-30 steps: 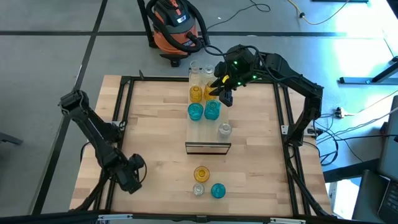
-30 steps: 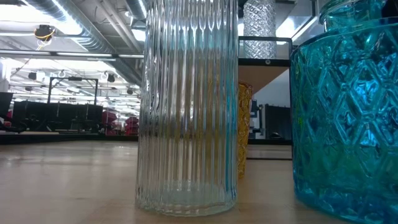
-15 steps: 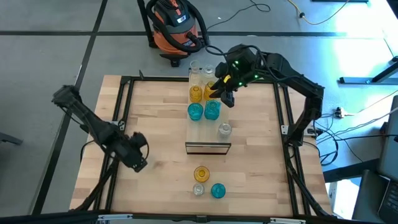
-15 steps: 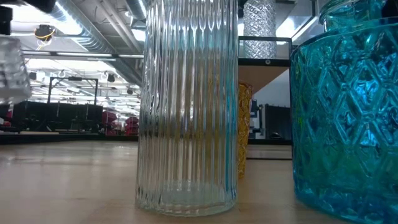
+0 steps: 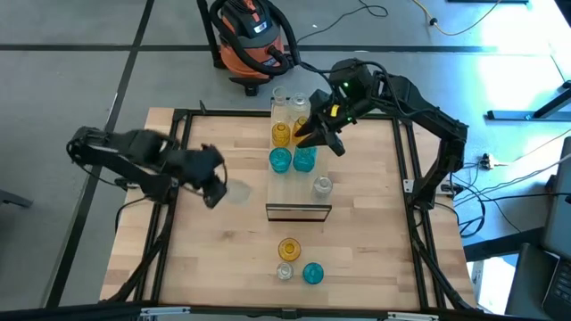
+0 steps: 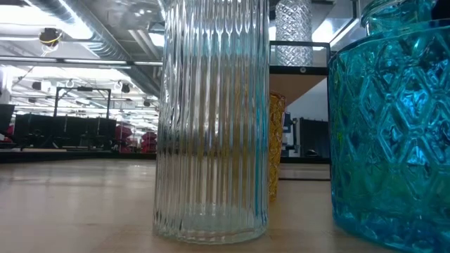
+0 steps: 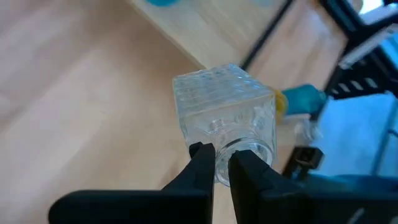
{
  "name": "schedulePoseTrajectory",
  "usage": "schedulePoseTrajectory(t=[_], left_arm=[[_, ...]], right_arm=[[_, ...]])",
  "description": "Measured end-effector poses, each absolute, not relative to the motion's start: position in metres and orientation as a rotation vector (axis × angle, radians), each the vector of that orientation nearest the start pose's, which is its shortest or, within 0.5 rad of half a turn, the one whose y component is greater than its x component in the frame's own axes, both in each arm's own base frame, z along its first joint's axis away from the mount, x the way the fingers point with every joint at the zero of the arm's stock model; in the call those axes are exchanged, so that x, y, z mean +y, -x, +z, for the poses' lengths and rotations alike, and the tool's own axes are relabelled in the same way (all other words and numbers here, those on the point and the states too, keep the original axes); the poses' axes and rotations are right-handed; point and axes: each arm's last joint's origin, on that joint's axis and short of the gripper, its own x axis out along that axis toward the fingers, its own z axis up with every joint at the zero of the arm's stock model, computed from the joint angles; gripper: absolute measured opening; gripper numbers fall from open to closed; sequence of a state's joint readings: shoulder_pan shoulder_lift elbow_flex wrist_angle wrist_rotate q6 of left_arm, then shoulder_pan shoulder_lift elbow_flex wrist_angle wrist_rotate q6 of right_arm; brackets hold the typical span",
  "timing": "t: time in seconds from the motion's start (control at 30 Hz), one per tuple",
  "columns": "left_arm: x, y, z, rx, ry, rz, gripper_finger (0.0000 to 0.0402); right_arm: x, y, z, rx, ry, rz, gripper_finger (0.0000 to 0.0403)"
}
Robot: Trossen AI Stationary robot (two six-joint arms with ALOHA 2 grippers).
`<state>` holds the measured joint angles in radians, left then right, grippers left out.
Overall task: Sort vases onto shelf
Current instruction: Put the transparent vase on the shelf aligned with the other transparent vase
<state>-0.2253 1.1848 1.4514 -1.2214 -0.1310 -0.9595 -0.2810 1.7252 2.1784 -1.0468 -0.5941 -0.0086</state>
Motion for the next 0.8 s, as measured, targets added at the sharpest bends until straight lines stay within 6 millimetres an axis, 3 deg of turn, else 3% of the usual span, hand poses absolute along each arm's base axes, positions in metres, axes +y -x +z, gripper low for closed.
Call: schedulePoseTrajectory(t=[0.13,0.4,0.67,0.8], left_arm=[[-0.019,-0.217,0.402,0.990,0.698,0.397,0.0018],[0.007,-0.279,0.403,1.024,0.637,0.301,0.0018],[0.018,-0.288,0.414,0.981,0.621,0.240,0.0018],[0.021,-0.285,0.412,1.015,0.631,0.247,0.0018]], right_arm=[[-0.077,-0.322,0.474,0.545,-0.240,0.286,0.0143],[-0.067,-0.317,0.463,0.680,-0.208,0.267,0.0143],[-0.028,-0.323,0.462,0.680,-0.091,0.416,0.0143],[-0.021,-0.329,0.460,0.670,-0.062,0.424,0.0143]])
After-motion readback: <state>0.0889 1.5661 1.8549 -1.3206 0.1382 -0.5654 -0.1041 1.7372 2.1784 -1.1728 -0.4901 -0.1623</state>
